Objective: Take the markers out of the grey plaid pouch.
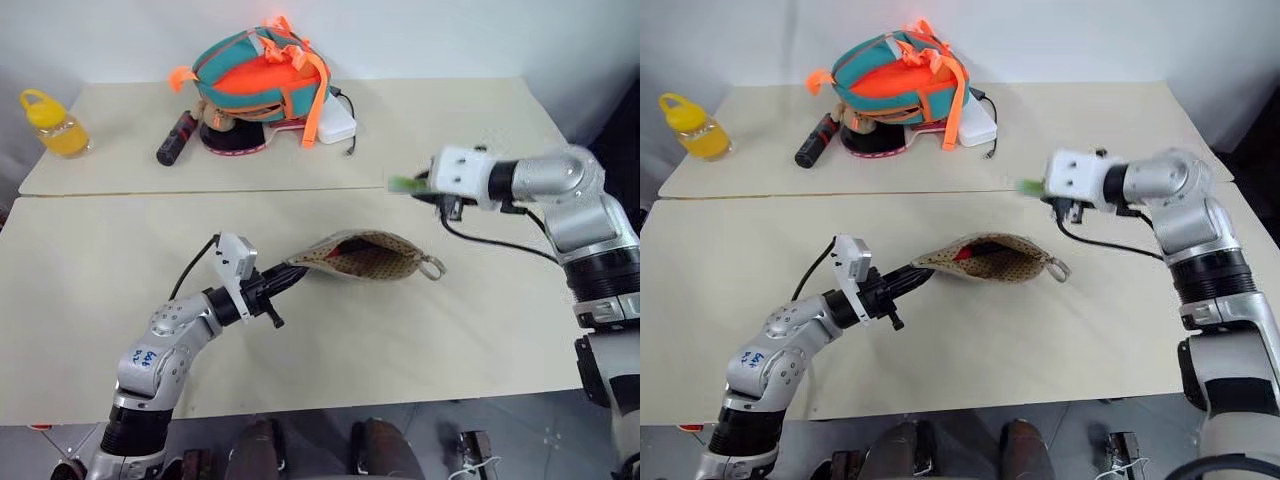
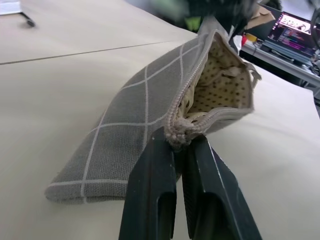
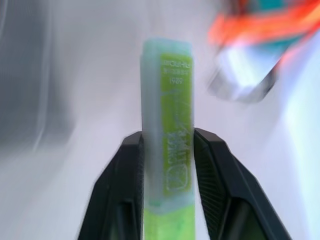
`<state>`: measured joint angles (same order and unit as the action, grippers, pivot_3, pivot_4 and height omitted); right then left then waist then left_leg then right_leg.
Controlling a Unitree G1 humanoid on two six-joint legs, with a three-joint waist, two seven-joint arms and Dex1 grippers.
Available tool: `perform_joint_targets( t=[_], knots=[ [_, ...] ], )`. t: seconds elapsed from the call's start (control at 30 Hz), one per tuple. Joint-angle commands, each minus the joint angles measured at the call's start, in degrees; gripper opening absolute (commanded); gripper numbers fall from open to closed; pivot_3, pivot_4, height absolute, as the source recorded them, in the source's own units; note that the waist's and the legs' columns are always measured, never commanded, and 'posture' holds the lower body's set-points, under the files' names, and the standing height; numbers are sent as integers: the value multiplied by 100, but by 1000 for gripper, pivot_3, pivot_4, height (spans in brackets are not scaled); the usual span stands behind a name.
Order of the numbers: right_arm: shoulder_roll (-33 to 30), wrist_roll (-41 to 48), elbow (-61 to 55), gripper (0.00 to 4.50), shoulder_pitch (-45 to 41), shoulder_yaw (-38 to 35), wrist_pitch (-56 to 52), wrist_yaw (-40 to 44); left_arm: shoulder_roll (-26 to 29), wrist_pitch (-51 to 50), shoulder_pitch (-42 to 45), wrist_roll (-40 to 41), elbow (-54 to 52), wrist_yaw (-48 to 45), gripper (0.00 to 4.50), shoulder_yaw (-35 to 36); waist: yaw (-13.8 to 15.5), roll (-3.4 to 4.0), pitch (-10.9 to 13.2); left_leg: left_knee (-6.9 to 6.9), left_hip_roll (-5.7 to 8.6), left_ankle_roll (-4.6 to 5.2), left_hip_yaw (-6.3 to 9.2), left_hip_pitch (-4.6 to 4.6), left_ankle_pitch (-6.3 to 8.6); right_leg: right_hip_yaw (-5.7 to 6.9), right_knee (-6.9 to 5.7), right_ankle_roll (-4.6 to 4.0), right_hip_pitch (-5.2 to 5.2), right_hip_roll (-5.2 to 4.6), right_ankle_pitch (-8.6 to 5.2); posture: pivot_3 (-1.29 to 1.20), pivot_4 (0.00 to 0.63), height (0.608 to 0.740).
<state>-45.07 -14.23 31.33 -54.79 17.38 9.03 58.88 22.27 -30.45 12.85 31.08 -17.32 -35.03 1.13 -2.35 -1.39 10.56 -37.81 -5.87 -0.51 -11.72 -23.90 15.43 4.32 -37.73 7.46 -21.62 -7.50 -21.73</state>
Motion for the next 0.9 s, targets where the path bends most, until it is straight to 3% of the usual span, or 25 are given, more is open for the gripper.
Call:
perform_joint_targets(
  t=[0.03,0.3,0.5,0.77,0.9],
  knots=[
    [-132,-420,674,1046,-139,102,591,-369,-26,17,20,89,-163,-39,0,22,-33,17,10,-2,0,0,0,0,0,0,-1,0,0,0,0,0,150,740],
    [-101,-556,1580,1046,-119,152,785,-169,-36,-59,0,109,-244,-7,0,1,-81,19,11,-11,-1,1,3,0,-1,-2,-10,0,1,-1,0,0,150,740],
    [-113,-436,1526,3027,-159,16,660,-46,-59,-94,8,104,-264,14,0,-16,-70,19,11,-20,-1,1,8,0,-1,-2,-12,0,7,-1,0,0,150,740],
    [-44,1406,-551,3027,-164,-928,-1033,1380,-66,-130,49,78,-282,14,0,-28,-74,30,18,-17,-2,2,9,-4,-1,-4,-18,1,0,0,0,0,150,740],
    [284,2431,-1957,3027,-171,-1273,-2049,1550,-136,-190,218,115,-296,64,0,-34,-60,30,18,-19,-4,2,14,-7,0,0,-19,1,0,1,0,0,150,740]
  ],
)
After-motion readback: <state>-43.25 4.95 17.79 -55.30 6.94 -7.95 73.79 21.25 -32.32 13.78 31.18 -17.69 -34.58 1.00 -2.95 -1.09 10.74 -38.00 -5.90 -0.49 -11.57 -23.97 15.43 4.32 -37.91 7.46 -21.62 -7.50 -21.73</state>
